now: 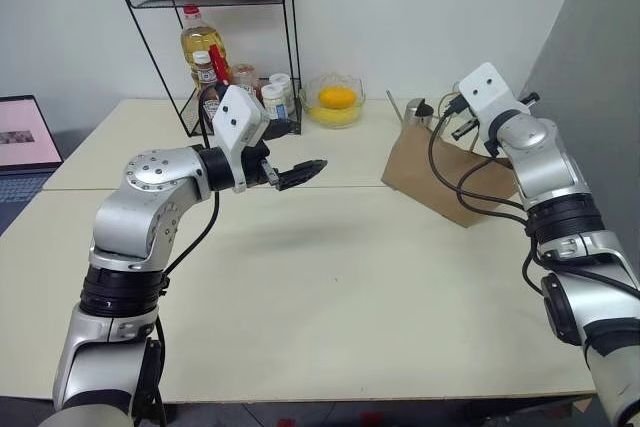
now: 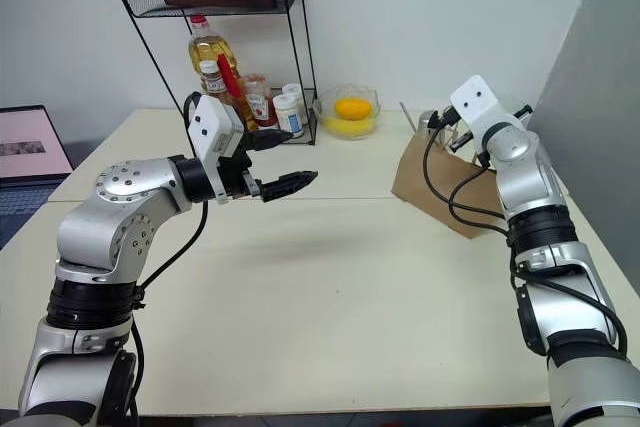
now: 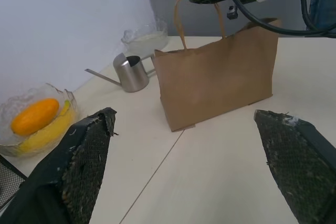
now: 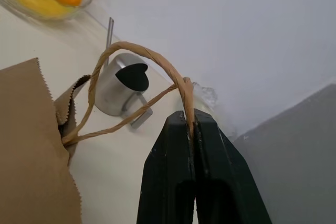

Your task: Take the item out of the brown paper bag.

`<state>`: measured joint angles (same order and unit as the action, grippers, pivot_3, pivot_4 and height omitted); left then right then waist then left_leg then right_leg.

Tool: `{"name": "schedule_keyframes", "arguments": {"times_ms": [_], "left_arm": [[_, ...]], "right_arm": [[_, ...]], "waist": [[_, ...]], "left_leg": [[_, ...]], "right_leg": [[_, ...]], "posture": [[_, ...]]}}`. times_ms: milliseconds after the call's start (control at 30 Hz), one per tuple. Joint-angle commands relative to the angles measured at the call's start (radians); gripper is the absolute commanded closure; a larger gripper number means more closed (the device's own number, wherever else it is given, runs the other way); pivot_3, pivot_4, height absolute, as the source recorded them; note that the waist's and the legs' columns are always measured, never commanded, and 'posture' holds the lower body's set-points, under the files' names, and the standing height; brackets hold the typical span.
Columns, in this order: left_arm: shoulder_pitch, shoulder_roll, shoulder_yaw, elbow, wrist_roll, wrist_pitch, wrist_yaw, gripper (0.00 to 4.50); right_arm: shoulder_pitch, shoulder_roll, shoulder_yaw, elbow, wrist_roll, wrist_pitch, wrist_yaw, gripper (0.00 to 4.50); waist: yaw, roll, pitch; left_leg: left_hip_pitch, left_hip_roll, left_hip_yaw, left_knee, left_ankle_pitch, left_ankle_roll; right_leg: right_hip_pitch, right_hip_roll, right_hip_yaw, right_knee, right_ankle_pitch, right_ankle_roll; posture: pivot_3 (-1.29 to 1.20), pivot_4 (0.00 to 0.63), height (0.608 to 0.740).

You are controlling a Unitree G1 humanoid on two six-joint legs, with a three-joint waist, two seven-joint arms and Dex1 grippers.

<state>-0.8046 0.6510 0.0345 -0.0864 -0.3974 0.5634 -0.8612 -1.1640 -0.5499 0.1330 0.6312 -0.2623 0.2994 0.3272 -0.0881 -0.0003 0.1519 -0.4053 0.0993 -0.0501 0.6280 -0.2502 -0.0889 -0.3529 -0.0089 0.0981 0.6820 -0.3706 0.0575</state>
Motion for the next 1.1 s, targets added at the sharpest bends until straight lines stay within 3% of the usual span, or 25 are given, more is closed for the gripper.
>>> {"name": "schedule_keyframes", "arguments": {"times_ms": [33, 333, 667, 1100], "left_arm": [[-0.020, 0.010, 0.022, -0.014, 0.000, -0.026, 0.001, 0.00], [0.046, 0.078, 0.113, -0.097, -0.058, 0.066, 0.029, 0.00], [0.132, 0.195, 0.241, -0.250, -0.175, 0.239, 0.051, 0.00], [0.200, 0.341, 0.344, -0.240, -0.237, 0.276, 0.037, 0.00]], "right_arm": [[-0.041, -0.016, 0.005, -0.081, -0.021, -0.067, 0.005, 4.43], [-0.102, 0.078, -0.025, -0.203, 0.044, -0.014, 0.032, 4.43], [-0.116, 0.265, -0.061, -0.356, 0.146, 0.159, 0.011, 4.43], [-0.174, 0.417, -0.097, -0.395, 0.294, 0.220, 0.013, 4.43]], "waist": [[0.000, 0.000, 0.000], [-0.009, 0.001, 0.000], [-0.022, 0.001, 0.001], [-0.026, 0.001, 0.001]], "left_leg": [[0.000, 0.000, 0.000, 0.000, 0.000, 0.000], [0.000, 0.001, 0.000, 0.000, 0.000, 0.000], [0.000, 0.001, -0.001, 0.000, 0.000, 0.000], [0.000, 0.001, -0.002, 0.000, 0.000, 0.000]], "right_leg": [[0.000, 0.000, 0.000, 0.000, 0.000, 0.000], [-0.001, 0.000, 0.000, 0.006, 0.000, 0.000], [-0.002, 0.000, -0.001, 0.009, 0.000, 0.000], [-0.006, 0.000, -0.002, 0.016, 0.000, 0.000]], "posture": [[0.00, 0.150, 0.740], [0.00, 0.150, 0.740], [0.00, 0.150, 0.740], [0.00, 0.150, 0.740]]}}
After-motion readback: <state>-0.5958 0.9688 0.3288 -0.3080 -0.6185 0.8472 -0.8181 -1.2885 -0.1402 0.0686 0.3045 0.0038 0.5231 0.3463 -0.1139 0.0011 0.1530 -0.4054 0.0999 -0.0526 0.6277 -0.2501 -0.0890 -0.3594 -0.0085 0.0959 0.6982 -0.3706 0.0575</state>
